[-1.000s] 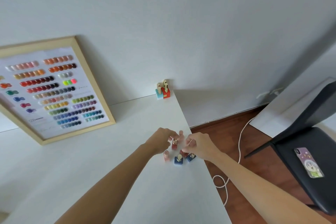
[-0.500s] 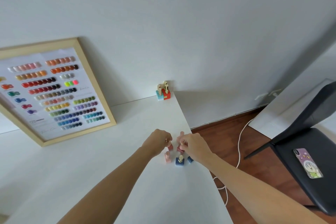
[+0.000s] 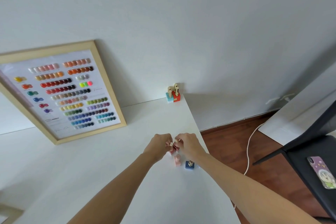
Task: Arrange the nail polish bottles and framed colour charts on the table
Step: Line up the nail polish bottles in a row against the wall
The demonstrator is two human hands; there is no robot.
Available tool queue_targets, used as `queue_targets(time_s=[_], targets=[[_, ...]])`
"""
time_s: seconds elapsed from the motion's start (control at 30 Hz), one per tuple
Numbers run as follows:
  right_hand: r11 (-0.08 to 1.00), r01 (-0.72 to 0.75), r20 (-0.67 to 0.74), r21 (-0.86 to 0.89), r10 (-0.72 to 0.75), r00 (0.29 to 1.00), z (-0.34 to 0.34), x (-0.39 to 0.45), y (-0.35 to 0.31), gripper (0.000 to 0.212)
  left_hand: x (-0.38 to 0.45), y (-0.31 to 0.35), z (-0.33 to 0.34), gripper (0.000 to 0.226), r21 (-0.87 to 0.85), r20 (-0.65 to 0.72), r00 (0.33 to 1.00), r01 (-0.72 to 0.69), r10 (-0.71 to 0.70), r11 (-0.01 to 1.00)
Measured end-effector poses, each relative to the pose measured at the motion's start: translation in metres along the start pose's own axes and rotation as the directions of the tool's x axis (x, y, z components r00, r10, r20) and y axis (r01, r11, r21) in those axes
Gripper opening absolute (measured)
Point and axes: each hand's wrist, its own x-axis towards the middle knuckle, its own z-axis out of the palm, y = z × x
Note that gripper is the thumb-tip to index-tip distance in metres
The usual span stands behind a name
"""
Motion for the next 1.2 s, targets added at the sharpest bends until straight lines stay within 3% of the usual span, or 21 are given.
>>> queue_targets(time_s=[0.27, 0.4, 0.5, 0.63, 0.87, 1.1, 1.2], targets=[[1.0, 0.02, 0.036, 0.018, -0.021, 0.999, -0.037, -0.031, 0.031, 0.031, 0.005, 0.014, 0.001, 0.051, 0.135, 0.057, 0.993, -0.113, 0.106, 0.984], [0.988, 0.022, 0.167, -0.154, 0.004, 0.986, -0.048, -0.053, 0.06, 0.041, 0.01, 0.025, 0.005, 0.039, 0.209, 0.05, 0.995, -0.093, 0.084, 0.973], [0.979, 0.024, 0.185, -0.203, 0.014, 0.983, -0.04, -0.059, 0.068, 0.041, 0.012, 0.03, 0.01, 0.031, 0.25, 0.026, 0.998, -0.059, 0.054, 0.966], [0.982, -0.006, 0.08, -0.188, 0.022, 0.997, -0.031, -0.057, 0.068, 0.028, 0.01, 0.032, 0.013, 0.026, 0.276, -0.019, 0.999, -0.027, 0.034, 0.961], [0.979, -0.014, 0.051, -0.204, 0.025, 0.998, -0.024, -0.043, 0.054, 0.013, 0.007, 0.028, 0.007, 0.022, 0.316, -0.055, 0.998, 0.005, 0.013, 0.949], [0.993, 0.04, 0.077, -0.114, -0.031, 0.997, -0.022, -0.043, 0.037, 0.011, 0.001, 0.017, -0.004, 0.024, 0.31, -0.101, 0.993, 0.084, -0.056, 0.947], [0.994, 0.028, 0.091, -0.103, -0.018, 0.996, -0.017, -0.047, 0.033, 0.021, -0.001, 0.013, -0.008, 0.024, 0.305, -0.112, 0.99, 0.116, -0.085, 0.945]])
